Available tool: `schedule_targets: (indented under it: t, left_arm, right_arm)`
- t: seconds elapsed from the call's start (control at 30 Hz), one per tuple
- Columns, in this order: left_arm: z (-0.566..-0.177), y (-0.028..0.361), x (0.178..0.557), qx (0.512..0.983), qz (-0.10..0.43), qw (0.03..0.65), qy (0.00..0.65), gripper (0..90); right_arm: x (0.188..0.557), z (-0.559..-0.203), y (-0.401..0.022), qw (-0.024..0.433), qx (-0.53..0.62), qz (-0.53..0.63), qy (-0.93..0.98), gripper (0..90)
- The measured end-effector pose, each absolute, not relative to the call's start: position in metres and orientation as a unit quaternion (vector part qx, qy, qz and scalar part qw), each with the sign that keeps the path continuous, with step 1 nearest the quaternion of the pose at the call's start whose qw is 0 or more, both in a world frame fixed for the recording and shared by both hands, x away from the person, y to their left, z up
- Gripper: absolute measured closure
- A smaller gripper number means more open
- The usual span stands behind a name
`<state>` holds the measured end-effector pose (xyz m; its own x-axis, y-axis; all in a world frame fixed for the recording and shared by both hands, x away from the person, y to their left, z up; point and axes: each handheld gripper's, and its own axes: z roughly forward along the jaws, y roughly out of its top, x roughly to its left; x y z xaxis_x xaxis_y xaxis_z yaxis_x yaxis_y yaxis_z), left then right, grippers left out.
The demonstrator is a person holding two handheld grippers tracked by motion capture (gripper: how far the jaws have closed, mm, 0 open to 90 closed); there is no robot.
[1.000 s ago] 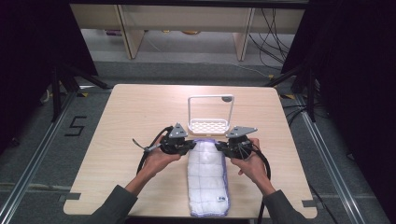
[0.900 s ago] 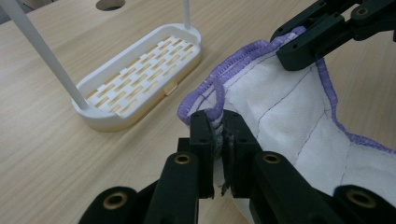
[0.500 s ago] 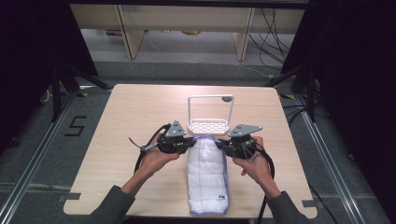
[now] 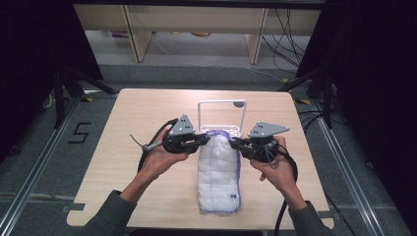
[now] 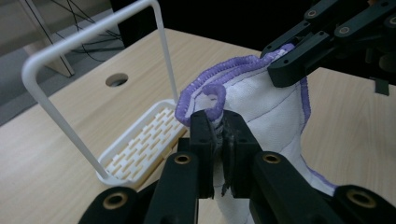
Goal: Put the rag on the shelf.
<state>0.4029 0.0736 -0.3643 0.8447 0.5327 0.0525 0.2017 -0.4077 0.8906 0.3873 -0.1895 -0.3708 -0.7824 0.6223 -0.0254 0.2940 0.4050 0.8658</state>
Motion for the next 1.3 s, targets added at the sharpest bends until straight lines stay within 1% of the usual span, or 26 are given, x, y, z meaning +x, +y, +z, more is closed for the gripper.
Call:
schedule_targets:
  t: [0.2,0.23,0.33,0.5,0.6,0.77,0.83,0.87,0.9,1.0,1.3]
  left_arm:
    - [-0.333,0.072,0.406,0.820,0.184,0.498,0.214,83.2]
    - [-0.329,0.072,0.407,0.819,0.184,0.499,0.214,83.2]
    - [-0.315,0.073,0.414,0.816,0.190,0.501,0.219,83.3]
    - [-0.301,0.073,0.418,0.816,0.204,0.496,0.218,83.3]
    - [-0.289,0.075,0.430,0.810,0.213,0.496,0.226,83.3]
    - [-0.280,0.078,0.442,0.805,0.211,0.497,0.245,83.3]
    - [-0.278,0.079,0.449,0.803,0.211,0.498,0.249,83.3]
    - [-0.276,0.080,0.451,0.803,0.213,0.496,0.253,83.3]
    - [-0.276,0.081,0.454,0.801,0.212,0.498,0.256,83.3]
    - [-0.274,0.081,0.462,0.796,0.213,0.501,0.265,83.3]
    - [-0.260,0.074,0.481,0.792,0.229,0.496,0.271,83.4]
  right_arm:
    - [0.389,-0.342,-0.189,0.200,0.276,0.480,0.808,83.3]
    - [0.390,-0.339,-0.189,0.198,0.275,0.482,0.808,83.3]
    - [0.399,-0.322,-0.188,0.212,0.265,0.487,0.804,83.3]
    - [0.406,-0.306,-0.184,0.226,0.260,0.486,0.803,83.4]
    - [0.416,-0.294,-0.181,0.238,0.268,0.489,0.796,83.4]
    - [0.428,-0.287,-0.182,0.244,0.272,0.493,0.789,83.4]
    - [0.434,-0.285,-0.182,0.243,0.276,0.494,0.788,83.4]
    - [0.436,-0.284,-0.181,0.233,0.289,0.494,0.786,83.4]
    - [0.439,-0.284,-0.181,0.239,0.285,0.494,0.786,83.4]
    - [0.450,-0.281,-0.180,0.233,0.292,0.494,0.785,83.4]
    - [0.470,-0.270,-0.181,0.243,0.305,0.493,0.778,83.5]
